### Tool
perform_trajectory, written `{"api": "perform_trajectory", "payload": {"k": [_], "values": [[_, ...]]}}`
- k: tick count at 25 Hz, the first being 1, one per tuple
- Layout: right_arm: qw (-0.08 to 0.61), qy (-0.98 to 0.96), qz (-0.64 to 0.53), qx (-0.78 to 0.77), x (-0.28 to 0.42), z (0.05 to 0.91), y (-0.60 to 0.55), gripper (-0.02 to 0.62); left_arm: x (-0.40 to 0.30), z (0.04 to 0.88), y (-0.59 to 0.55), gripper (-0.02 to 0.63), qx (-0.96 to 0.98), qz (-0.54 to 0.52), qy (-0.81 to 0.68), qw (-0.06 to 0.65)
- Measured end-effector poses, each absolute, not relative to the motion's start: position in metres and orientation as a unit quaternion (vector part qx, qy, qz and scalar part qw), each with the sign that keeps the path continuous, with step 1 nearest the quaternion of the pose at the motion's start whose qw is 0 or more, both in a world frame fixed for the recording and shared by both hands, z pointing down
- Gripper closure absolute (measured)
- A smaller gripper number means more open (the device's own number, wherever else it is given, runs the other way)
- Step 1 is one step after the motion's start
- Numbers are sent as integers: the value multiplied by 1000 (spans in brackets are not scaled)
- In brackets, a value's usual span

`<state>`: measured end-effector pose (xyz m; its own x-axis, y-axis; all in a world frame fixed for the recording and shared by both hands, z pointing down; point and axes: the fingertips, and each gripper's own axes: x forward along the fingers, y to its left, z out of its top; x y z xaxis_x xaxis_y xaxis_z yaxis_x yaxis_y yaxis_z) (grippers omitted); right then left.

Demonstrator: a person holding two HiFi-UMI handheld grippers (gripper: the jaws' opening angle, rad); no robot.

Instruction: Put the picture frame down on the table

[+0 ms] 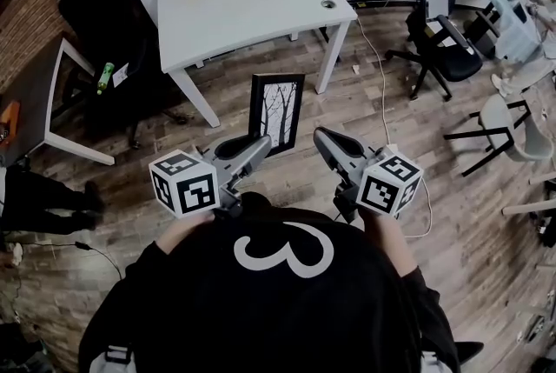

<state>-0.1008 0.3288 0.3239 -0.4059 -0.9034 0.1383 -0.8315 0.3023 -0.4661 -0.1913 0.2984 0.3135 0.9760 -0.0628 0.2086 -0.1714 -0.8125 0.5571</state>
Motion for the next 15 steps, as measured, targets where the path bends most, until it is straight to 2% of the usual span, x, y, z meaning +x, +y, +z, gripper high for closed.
{"api": "perform_trajectory", "payload": {"k": [15], "values": [[71, 797, -251, -545, -79, 339, 325, 571, -165, 327, 285, 540, 942, 96, -55, 317]]}}
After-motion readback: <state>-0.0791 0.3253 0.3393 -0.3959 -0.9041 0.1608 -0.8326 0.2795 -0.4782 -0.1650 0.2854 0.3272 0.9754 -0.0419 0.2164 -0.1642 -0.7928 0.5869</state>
